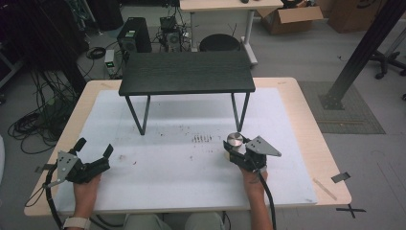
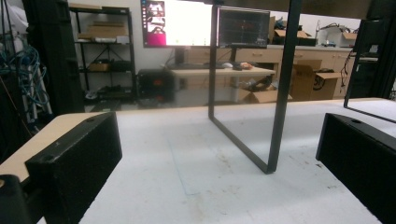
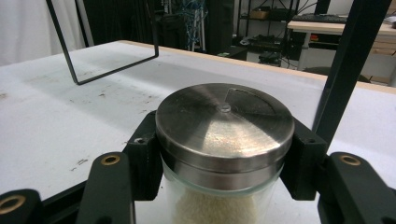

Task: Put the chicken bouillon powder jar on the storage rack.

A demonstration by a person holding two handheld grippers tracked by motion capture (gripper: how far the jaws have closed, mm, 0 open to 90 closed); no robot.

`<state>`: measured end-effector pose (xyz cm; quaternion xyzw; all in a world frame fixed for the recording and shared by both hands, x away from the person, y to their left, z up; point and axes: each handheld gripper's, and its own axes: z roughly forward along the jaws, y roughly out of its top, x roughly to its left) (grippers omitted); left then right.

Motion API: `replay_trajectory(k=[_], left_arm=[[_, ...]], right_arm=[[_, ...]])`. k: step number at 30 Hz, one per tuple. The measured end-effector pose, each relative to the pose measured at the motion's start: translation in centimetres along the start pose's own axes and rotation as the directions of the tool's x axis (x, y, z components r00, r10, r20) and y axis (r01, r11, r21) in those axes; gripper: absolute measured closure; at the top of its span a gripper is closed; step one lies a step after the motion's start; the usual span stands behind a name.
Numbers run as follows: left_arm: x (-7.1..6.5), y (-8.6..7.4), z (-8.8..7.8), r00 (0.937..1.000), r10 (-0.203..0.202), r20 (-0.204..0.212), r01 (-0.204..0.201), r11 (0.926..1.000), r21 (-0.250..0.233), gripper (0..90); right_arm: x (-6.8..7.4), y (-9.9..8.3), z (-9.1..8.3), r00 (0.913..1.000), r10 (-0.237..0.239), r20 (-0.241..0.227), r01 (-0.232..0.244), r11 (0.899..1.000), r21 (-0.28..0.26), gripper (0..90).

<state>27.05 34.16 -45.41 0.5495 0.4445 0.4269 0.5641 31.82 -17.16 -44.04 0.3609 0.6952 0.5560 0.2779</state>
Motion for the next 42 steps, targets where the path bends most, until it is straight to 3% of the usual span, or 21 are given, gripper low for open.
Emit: replay_trajectory(k=[7, 22, 24, 42], left_arm=[[0.0, 0.0, 0.0, 1.0, -0.003, 0.001, 0.004, 1.0, -0.002, 0.6], [0.1, 0.0, -0.1, 1.0, -0.009, 0.002, 0.01, 0.9999, -0.006, 0.6], [0.1, 0.0, -0.1, 0.9999, -0.011, 0.002, 0.011, 0.9999, -0.007, 0.6], [0.1, 0.0, 0.0, 0.9999, -0.009, 0.004, 0.009, 1.0, 0.0, 0.6]], right_arm=[[0.2, 0.9, -0.3, 1.0, -0.001, -0.009, 0.001, 1.0, -0.012, 42.3], [1.4, 6.4, -0.9, 0.9958, -0.013, -0.091, 0.01, 0.999, -0.037, 42.3], [1.5, 7.3, -0.9, 0.9929, -0.009, -0.118, 0.004, 0.999, -0.039, 42.3], [2.1, 11.6, -0.2, 0.9871, -0.033, -0.156, 0.027, 0.999, -0.041, 42.3]])
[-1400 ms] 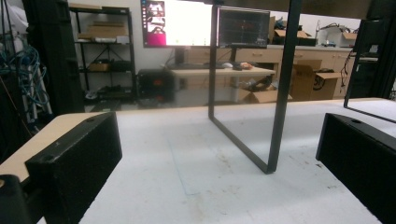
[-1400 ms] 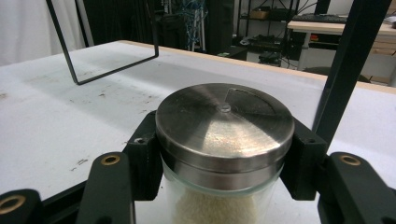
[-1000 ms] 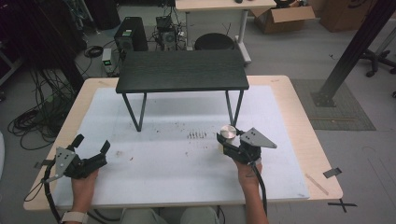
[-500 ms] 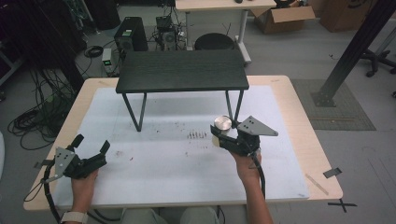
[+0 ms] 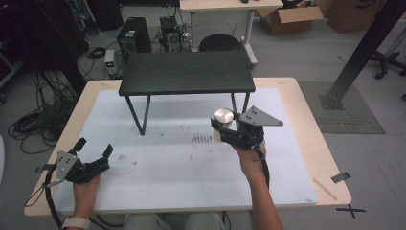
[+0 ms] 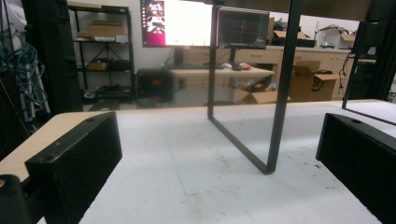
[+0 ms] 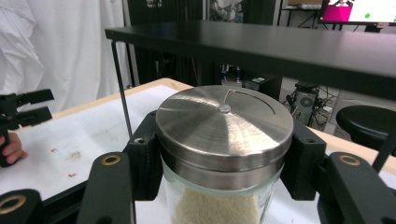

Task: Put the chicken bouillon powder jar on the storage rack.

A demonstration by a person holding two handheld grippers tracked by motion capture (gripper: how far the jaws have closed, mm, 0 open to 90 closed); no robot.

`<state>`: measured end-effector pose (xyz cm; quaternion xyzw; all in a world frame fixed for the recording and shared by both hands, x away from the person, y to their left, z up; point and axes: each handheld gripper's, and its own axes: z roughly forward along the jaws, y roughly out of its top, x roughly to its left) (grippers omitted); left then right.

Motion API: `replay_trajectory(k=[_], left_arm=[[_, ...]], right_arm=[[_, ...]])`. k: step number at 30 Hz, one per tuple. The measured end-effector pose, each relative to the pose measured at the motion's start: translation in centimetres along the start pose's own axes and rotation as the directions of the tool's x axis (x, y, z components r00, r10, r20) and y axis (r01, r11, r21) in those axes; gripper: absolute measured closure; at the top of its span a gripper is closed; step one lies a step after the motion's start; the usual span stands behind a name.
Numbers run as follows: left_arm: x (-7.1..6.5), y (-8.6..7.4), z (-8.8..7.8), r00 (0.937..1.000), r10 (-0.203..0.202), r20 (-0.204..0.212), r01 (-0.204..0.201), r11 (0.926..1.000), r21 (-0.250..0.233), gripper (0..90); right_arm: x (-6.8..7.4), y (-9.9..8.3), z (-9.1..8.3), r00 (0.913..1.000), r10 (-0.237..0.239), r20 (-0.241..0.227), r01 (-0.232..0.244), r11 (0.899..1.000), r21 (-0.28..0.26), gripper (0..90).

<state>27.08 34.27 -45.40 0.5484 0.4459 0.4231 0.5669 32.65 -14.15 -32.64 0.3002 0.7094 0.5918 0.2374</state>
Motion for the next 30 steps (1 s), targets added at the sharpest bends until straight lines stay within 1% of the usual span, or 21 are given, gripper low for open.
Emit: replay_trajectory(k=[1, 2, 3, 4, 6, 8, 10, 11, 13, 16, 19, 23, 30], left_arm=[[0.0, 0.0, 0.0, 1.0, 0.0, -0.001, 0.0, 1.0, 0.001, 0.7], [0.0, 0.0, 0.0, 1.0, 0.0, 0.0, 0.0, 1.0, 0.002, 0.7], [0.0, 0.0, 0.0, 1.0, 0.001, 0.0, -0.001, 1.0, 0.002, 0.7], [0.0, 0.0, 0.0, 1.0, 0.002, 0.0, -0.002, 1.0, 0.0, 0.6], [0.0, 0.0, 0.0, 1.0, 0.002, -0.001, -0.002, 1.0, 0.001, 0.6], [0.0, 0.0, 0.0, 1.0, -0.001, 0.0, 0.001, 1.0, 0.003, 0.7], [0.0, 0.0, 0.0, 1.0, -0.002, 0.0, 0.002, 1.0, 0.004, 0.7], [0.0, 0.0, 0.0, 1.0, 0.001, 0.0, -0.001, 1.0, 0.006, 0.7], [0.0, 0.0, 0.0, 1.0, 0.001, 0.001, -0.001, 1.0, 0.006, 0.7], [0.1, 0.0, 0.0, 1.0, -0.004, 0.0, 0.004, 1.0, 0.002, 0.7], [0.1, 0.0, 0.0, 0.9999, -0.012, -0.001, 0.012, 0.9999, 0.0, 0.7], [0.1, 0.0, 0.0, 1.0, -0.006, 0.001, 0.006, 1.0, 0.002, 0.7], [0.1, 0.0, 0.0, 0.9999, -0.013, 0.0, 0.013, 0.9999, -0.001, 0.7]], right_arm=[[0.0, 0.3, 0.1, 1.0, 0.0, -0.003, 0.0, 1.0, -0.001, 42.3], [-0.1, 1.0, 0.2, 1.0, -0.001, -0.009, 0.001, 1.0, -0.003, 42.3], [-0.1, 1.0, 0.2, 1.0, -0.001, -0.009, 0.001, 1.0, -0.003, 42.3], [-0.1, 1.7, 0.4, 0.9999, 0.001, -0.015, -0.002, 1.0, -0.006, 42.3], [-0.1, 1.9, 0.4, 0.9999, 0.002, -0.016, -0.002, 1.0, -0.009, 42.3], [-0.2, 2.9, 0.6, 0.9996, 0.008, -0.026, -0.009, 1.0, -0.019, 42.4], [-0.2, 3.2, 0.7, 0.9995, 0.008, -0.03, -0.009, 1.0, -0.023, 42.3], [-0.2, 3.9, 0.9, 0.9993, 0.008, -0.036, -0.009, 1.0, -0.027, 42.3], [-0.2, 4.1, 1.0, 0.9993, 0.006, -0.037, -0.007, 1.0, -0.026, 42.3], [-0.1, 5.1, 1.6, 0.999, 0.003, -0.046, -0.004, 1.0, -0.027, 42.3], [-0.1, 5.4, 1.7, 0.9986, 0.005, -0.052, -0.007, 0.999, -0.031, 42.4], [0.0, 6.3, 2.1, 0.998, 0.008, -0.063, -0.01, 0.999, -0.04, 42.3], [0.1, 8.4, 2.6, 0.9972, -0.003, -0.075, 0.0, 0.999, -0.044, 42.3]])
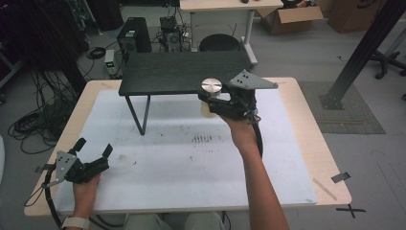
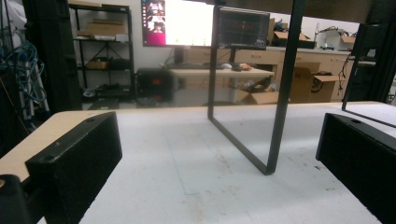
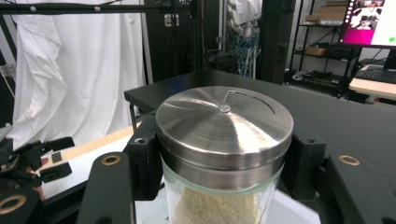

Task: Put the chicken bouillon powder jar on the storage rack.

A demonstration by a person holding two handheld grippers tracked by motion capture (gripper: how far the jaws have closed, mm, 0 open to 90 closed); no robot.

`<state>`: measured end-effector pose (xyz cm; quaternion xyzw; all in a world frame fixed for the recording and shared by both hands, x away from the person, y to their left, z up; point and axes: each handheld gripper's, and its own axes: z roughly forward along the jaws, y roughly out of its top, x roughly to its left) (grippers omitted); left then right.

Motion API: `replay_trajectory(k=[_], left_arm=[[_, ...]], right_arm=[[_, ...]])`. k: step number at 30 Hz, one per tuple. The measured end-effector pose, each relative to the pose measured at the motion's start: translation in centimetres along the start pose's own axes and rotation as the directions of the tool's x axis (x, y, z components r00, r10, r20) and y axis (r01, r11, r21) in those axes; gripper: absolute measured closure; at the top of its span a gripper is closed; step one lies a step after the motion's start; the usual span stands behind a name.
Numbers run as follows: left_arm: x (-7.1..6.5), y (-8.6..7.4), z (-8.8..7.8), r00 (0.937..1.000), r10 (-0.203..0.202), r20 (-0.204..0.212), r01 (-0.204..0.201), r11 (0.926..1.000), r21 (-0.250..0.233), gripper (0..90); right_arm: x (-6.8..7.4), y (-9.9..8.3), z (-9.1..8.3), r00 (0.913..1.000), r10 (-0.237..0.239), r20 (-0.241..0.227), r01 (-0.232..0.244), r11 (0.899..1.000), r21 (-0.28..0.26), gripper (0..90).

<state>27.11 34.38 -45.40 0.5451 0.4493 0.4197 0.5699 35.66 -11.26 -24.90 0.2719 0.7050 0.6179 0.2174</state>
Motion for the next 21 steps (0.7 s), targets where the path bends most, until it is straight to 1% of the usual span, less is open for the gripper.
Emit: replay_trajectory(k=[1, 6, 14, 16, 21], left_arm=[[0.0, 0.0, 0.0, 1.0, 0.0, 0.0, 0.0, 1.0, 0.0, 0.7], [0.0, 0.0, 0.0, 1.0, 0.001, 0.0, -0.001, 1.0, 0.001, 0.7], [-0.1, 0.0, 0.0, 1.0, 0.005, -0.003, -0.005, 1.0, 0.003, 0.8], [-0.1, 0.0, 0.1, 1.0, 0.008, -0.002, -0.008, 0.9999, 0.008, 0.8], [-0.1, 0.0, 0.1, 0.9999, 0.011, -0.002, -0.011, 0.9999, 0.008, 0.9]], right_arm=[[0.0, 0.0, 0.0, 1.0, 0.0, 0.0, 0.0, 1.0, 0.0, 42.3], [0.0, 1.3, 0.7, 0.9999, -0.008, -0.011, 0.007, 1.0, -0.004, 42.3], [0.0, 2.8, 1.9, 0.9996, -0.006, -0.028, 0.006, 1.0, -0.003, 42.4], [-0.2, 3.3, 2.2, 0.9994, -0.003, -0.034, 0.003, 1.0, -0.002, 42.4], [-0.8, 3.4, 2.9, 0.9996, 0.013, -0.026, -0.013, 1.0, 0.002, 42.4]])
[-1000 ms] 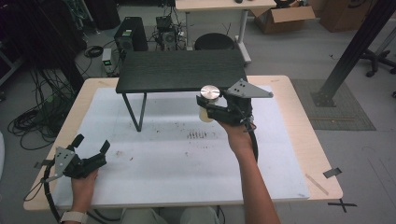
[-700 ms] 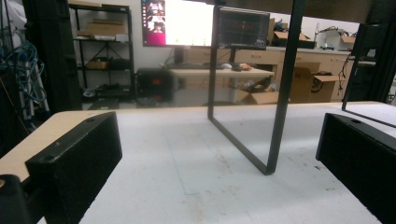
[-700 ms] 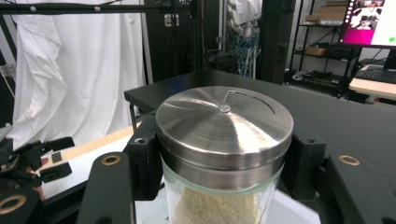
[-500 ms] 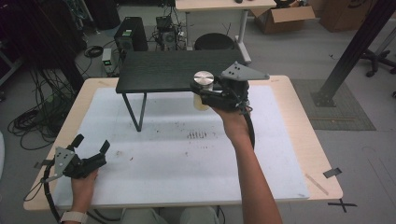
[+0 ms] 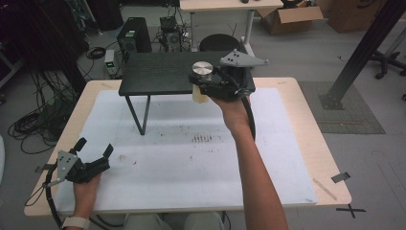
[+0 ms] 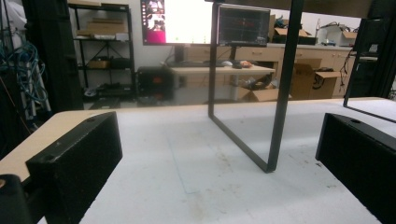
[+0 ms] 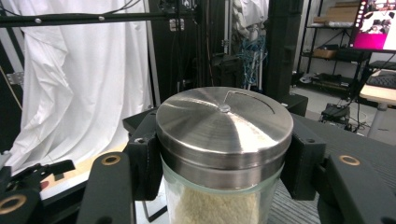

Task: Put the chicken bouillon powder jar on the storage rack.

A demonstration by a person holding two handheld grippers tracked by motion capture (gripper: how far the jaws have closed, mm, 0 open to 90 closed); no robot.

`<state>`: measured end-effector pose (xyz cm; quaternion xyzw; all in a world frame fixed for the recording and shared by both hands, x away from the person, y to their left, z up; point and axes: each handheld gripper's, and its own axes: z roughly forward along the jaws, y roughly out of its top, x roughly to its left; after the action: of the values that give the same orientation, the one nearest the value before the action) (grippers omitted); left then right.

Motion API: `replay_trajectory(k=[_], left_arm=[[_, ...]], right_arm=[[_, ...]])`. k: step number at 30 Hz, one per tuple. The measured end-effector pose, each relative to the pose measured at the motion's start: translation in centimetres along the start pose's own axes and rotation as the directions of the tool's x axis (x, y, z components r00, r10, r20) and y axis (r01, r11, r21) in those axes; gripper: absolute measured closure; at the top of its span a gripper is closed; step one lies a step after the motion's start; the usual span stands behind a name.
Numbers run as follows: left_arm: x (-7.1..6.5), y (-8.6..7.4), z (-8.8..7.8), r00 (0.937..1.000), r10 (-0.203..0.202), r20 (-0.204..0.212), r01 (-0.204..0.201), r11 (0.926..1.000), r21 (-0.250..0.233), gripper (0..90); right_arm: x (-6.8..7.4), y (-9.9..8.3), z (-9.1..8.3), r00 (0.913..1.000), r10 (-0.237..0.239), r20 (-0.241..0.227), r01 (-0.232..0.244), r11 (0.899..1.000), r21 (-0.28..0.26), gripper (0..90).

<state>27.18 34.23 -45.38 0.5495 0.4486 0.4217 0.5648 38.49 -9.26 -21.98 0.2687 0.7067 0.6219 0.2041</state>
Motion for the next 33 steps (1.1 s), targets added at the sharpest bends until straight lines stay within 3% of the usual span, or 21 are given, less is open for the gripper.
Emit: replay_trajectory(k=[13, 23, 33], left_arm=[[0.0, 0.0, 0.0, 1.0, 0.002, -0.001, -0.002, 1.0, -0.001, 0.8], [0.1, 0.0, 0.0, 1.0, -0.007, 0.0, 0.007, 1.0, -0.003, 0.8], [0.0, 0.0, 0.0, 1.0, 0.004, 0.002, -0.004, 1.0, 0.002, 0.9]], right_arm=[[-1.4, 0.7, 2.0, 0.9999, 0.009, 0.014, -0.009, 1.0, -0.011, 42.4], [-2.0, 1.7, 5.3, 0.9997, -0.009, 0.021, 0.009, 1.0, -0.011, 42.4], [-3.3, 2.4, 8.7, 0.998, -0.019, 0.061, 0.019, 1.0, -0.003, 42.3]])
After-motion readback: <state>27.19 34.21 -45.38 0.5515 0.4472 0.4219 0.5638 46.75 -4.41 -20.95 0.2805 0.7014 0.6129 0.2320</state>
